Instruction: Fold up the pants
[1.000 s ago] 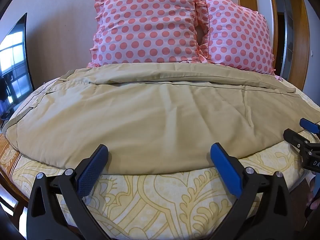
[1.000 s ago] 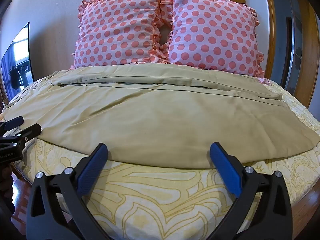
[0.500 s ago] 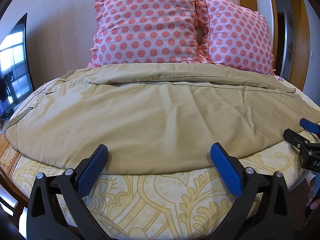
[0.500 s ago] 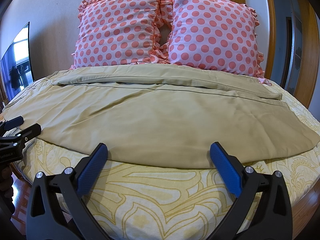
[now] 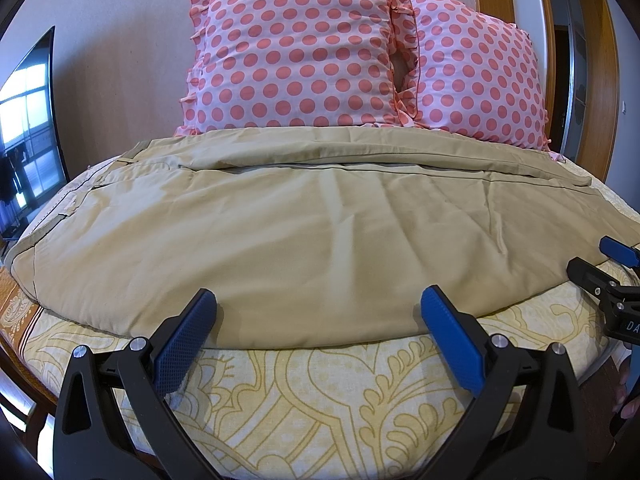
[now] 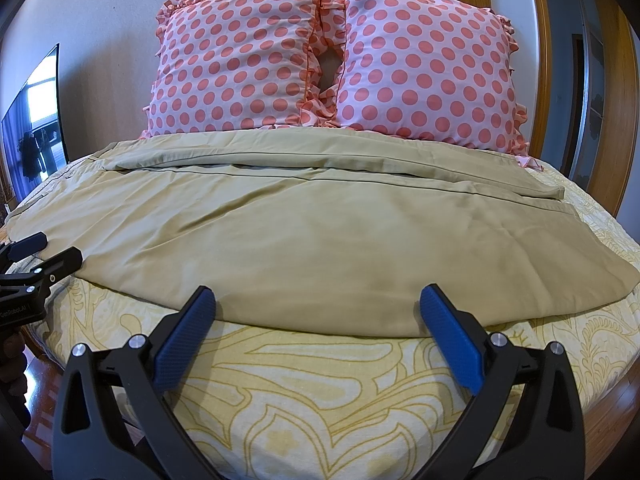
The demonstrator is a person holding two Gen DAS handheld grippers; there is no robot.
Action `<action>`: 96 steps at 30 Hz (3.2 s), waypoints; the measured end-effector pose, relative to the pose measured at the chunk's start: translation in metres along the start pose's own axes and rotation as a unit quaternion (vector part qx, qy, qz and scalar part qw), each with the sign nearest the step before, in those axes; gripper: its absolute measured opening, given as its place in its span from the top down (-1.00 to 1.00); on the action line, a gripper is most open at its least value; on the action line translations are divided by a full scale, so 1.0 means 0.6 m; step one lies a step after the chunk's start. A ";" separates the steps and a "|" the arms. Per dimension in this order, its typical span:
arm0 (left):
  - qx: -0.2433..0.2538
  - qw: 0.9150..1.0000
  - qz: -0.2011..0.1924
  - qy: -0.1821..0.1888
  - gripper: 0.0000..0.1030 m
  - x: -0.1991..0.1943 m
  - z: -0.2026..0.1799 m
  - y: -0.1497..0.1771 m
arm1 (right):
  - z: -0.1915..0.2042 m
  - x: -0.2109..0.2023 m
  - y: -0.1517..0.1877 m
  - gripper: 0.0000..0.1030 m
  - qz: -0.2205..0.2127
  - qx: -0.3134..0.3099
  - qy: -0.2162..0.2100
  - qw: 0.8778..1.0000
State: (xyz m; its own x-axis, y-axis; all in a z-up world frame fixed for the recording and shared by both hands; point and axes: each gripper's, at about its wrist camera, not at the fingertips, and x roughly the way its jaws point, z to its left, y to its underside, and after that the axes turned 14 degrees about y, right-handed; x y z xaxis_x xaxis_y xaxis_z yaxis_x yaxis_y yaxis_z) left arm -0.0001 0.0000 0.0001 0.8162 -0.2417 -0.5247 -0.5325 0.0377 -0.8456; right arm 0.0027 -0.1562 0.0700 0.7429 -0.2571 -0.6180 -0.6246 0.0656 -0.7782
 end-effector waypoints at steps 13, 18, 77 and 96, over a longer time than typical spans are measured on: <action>0.000 1.000 -0.001 0.000 -0.97 0.000 0.000 0.000 | -0.002 -0.002 -0.002 -0.97 0.000 0.000 0.000 1.000; 0.000 1.000 -0.001 0.000 -0.97 0.000 0.000 0.000 | -0.002 -0.002 -0.002 -0.97 0.000 0.000 0.000 1.000; -0.080 0.990 -0.108 -0.050 -0.97 -0.054 0.085 -0.135 | -0.378 0.161 -0.102 0.77 0.141 0.426 -0.018 0.894; -0.280 0.949 -0.078 0.118 -0.97 0.056 0.266 -0.243 | -0.454 0.075 -0.073 0.98 -0.003 0.488 -0.099 0.867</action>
State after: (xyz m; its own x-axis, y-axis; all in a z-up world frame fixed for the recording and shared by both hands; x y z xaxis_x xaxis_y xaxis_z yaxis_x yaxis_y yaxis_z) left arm 0.1411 0.1413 0.0902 0.8568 -0.4153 -0.3057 -0.4997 -0.5223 -0.6910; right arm -0.0022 -0.4330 0.1067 0.8325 -0.0956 -0.5457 -0.1911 0.8751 -0.4447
